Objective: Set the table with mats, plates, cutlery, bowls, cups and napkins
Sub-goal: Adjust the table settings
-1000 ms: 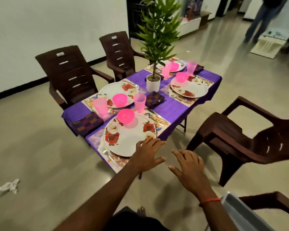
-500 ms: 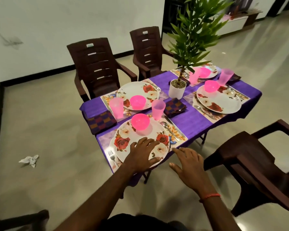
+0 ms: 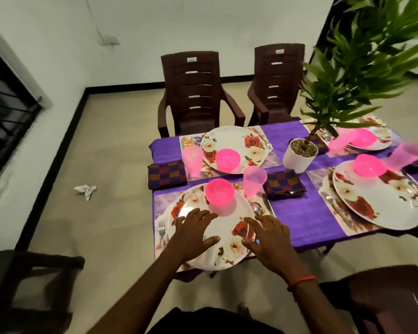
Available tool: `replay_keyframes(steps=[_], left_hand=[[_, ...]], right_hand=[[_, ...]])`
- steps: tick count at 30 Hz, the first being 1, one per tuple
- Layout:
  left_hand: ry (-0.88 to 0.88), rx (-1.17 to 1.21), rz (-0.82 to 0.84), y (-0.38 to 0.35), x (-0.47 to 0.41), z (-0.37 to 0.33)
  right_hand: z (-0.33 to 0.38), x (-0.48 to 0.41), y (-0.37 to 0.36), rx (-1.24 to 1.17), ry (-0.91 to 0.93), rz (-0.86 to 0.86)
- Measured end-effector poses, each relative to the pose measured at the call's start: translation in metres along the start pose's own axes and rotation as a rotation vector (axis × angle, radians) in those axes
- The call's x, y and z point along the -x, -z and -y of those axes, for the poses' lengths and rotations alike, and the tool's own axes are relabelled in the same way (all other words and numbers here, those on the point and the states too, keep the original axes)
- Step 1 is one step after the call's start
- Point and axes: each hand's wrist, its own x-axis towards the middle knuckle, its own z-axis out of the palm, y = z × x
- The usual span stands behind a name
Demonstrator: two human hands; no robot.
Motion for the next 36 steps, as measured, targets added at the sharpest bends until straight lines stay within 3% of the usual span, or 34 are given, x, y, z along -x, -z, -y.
replay_keyframes(steps=[10, 18, 24, 36], left_hand=[[0.255, 0.003, -0.068, -0.024, 0.014, -0.002], [0.497, -0.031, -0.089, -0.025, 0.040, 0.008], [0.699, 0.119, -0.122, -0.033, 0.040, 0.016], [0.790, 0.201, -0.140, -0.042, 0.038, 0.032]], right_hand=[[-0.037, -0.042, -0.025, -0.117, 0.014, 0.241], [-0.047, -0.055, -0.036, -0.261, -0.007, 0.194], [-0.059, -0.060, -0.061, -0.326, -0.080, 0.263], [-0.049, -0.056, -0.073, -0.545, -0.037, 0.167]])
